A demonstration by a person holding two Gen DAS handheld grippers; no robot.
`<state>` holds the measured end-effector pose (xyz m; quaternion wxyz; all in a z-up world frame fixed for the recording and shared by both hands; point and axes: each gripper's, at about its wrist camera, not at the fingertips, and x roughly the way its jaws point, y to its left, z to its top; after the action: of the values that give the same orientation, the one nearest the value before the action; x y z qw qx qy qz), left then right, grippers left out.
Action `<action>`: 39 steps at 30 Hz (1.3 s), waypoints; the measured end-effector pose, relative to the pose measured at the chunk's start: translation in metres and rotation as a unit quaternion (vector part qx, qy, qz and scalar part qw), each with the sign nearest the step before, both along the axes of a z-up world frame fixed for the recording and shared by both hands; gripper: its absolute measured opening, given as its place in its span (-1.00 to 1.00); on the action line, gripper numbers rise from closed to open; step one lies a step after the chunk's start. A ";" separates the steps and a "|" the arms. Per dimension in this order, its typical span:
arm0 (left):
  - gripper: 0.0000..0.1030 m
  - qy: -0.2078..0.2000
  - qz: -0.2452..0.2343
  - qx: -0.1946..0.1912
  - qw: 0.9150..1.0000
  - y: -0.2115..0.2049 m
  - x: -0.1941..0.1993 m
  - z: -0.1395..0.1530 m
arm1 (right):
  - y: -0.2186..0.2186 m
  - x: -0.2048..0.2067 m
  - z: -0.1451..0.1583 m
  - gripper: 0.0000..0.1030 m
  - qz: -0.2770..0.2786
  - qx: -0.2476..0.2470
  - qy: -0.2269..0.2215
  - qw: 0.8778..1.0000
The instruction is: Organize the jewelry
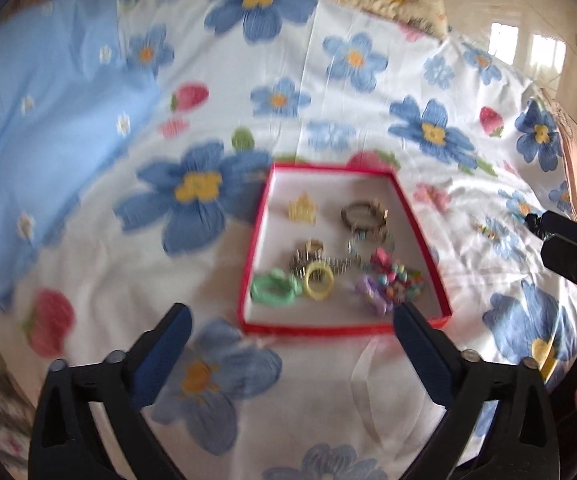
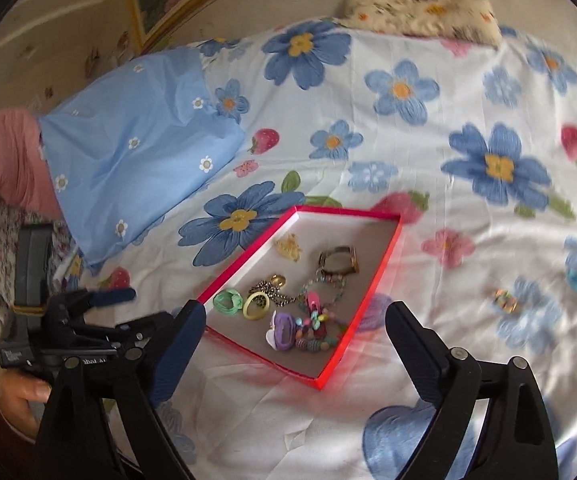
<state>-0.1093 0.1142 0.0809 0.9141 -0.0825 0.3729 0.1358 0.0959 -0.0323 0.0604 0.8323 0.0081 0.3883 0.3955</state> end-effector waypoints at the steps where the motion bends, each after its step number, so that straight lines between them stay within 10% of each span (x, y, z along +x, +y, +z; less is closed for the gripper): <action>1: 0.99 -0.012 -0.001 0.011 1.000 -0.004 -0.004 0.009 | 0.000 -0.001 0.008 0.91 0.004 -0.003 -0.009 1.000; 23: 0.99 -0.014 0.057 0.028 0.998 -0.022 -0.021 -0.062 | -0.001 -0.040 -0.073 1.00 -0.021 -0.026 -0.006 0.999; 39: 0.99 -0.043 0.048 0.056 0.996 -0.042 -0.047 -0.060 | -0.007 -0.051 -0.070 1.00 -0.034 -0.013 -0.043 0.998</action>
<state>-0.1565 0.0722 0.0213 0.9250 -0.0550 0.3209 0.1961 0.0447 -0.0391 -0.0096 0.8610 -0.0068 0.3573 0.3618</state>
